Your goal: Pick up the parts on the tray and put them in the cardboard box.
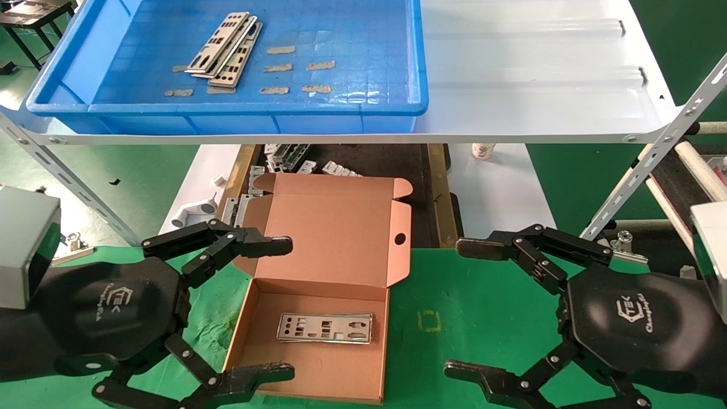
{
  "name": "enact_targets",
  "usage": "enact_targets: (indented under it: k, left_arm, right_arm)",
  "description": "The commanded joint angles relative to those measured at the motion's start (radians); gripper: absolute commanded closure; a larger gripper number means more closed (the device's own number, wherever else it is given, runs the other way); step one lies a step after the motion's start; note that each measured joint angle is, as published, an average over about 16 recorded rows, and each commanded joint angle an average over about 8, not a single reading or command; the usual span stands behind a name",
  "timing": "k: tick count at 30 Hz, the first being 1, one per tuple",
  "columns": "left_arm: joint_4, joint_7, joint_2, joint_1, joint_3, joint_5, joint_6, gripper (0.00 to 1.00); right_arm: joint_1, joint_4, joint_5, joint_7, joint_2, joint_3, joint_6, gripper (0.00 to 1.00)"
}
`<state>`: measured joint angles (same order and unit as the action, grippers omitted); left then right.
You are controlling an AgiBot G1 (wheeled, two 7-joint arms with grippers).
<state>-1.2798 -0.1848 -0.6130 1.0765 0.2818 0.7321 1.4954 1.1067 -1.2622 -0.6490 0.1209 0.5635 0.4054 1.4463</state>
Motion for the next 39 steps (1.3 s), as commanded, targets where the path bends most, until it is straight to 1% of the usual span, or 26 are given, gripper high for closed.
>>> enact_targets:
  k: [1,15,16,23,24,28,31,35,39]
  left_arm:
    - [0.000,0.000,0.000,0.000,0.000,0.000,0.000,0.00]
    - [0.000,0.000,0.000,0.000,0.000,0.000,0.000,0.00]
    - [0.000,0.000,0.000,0.000,0.000,0.000,0.000,0.00]
    - [0.002,-0.001,0.000,0.001,-0.001,0.001,-0.005,0.00]
    - [0.004,-0.002,-0.001,0.001,-0.001,0.002,-0.010,0.00]
    - [0.021,-0.016,-0.013,0.019,-0.002,0.019,-0.060,0.00]
    - [0.040,-0.044,-0.035,0.059,0.000,0.047,-0.133,0.00]
    - [0.079,-0.093,-0.079,0.151,0.016,0.113,-0.248,0.00]
    - [0.165,-0.144,-0.144,0.269,0.057,0.215,-0.361,0.00]
  right_arm:
    - [0.000,0.000,0.000,0.000,0.000,0.000,0.000,0.00]
    - [0.000,0.000,0.000,0.000,0.000,0.000,0.000,0.00]
    - [0.000,0.000,0.000,0.000,0.000,0.000,0.000,0.07]
    - [0.000,0.000,0.000,0.000,0.000,0.000,0.000,0.94]
    - [0.000,0.000,0.000,0.000,0.000,0.000,0.000,1.00]
    - [0.000,0.000,0.000,0.000,0.000,0.000,0.000,1.00]
    - [0.000,0.000,0.000,0.000,0.000,0.000,0.000,1.00]
    - [0.000,0.000,0.000,0.000,0.000,0.000,0.000,1.00]
    - [0.000,0.000,0.000,0.000,0.000,0.000,0.000,1.00]
